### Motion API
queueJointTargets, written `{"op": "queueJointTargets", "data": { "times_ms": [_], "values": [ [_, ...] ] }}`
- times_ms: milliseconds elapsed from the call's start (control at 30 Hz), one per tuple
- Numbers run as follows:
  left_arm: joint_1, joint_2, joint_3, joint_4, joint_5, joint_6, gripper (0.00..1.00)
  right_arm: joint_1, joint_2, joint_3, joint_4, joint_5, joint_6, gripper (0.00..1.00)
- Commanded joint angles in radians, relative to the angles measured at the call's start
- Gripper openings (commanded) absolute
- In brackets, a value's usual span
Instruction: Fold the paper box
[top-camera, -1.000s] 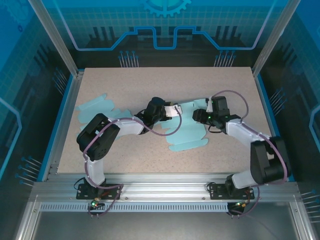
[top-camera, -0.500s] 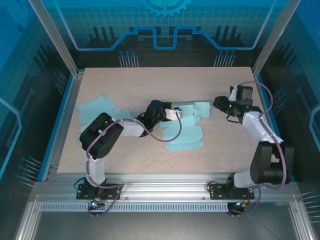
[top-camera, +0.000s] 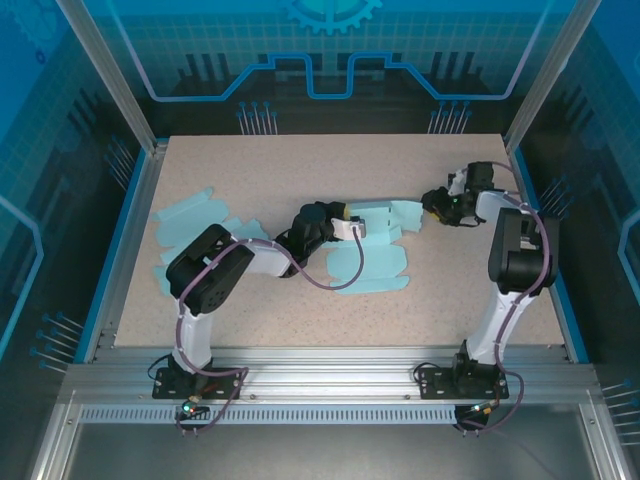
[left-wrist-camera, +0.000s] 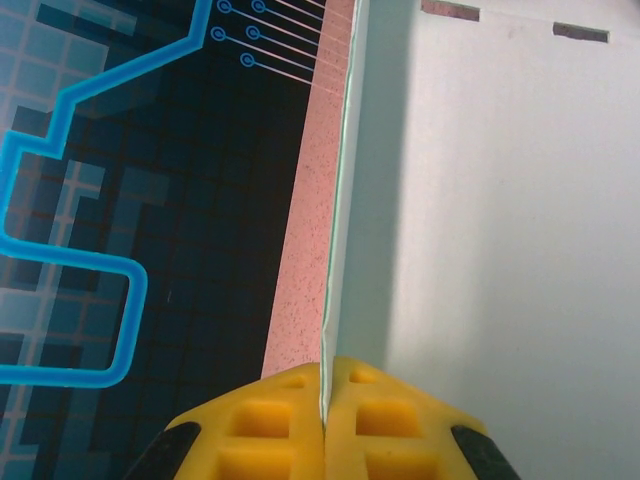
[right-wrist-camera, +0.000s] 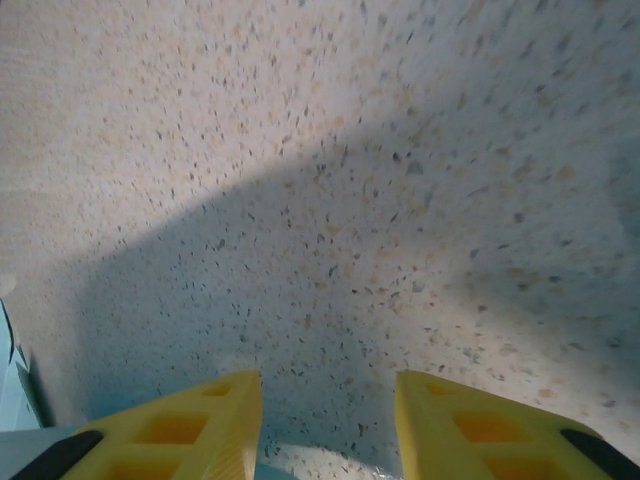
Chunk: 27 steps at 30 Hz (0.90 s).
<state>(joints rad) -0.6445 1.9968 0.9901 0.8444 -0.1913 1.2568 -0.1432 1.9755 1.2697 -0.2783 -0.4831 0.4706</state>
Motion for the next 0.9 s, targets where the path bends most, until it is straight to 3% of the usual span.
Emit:
{"op": "queueJointTargets", "data": {
  "times_ms": [0, 533, 867],
  "values": [
    [-0.005, 0.026, -0.006, 0.046, -0.008, 0.016, 0.0, 0.052, 0.006, 0.02, -0.008, -0.048, -0.034, 0.42],
    [-0.006, 0.078, 0.01, 0.096, -0.037, 0.039, 0.0, 0.099, -0.175, -0.21, 0.127, -0.024, -0.041, 0.42],
    [-0.005, 0.093, -0.005, 0.114, -0.045, 0.065, 0.0, 0.168, -0.267, -0.273, 0.107, 0.061, -0.072, 0.43]
  ]
}}
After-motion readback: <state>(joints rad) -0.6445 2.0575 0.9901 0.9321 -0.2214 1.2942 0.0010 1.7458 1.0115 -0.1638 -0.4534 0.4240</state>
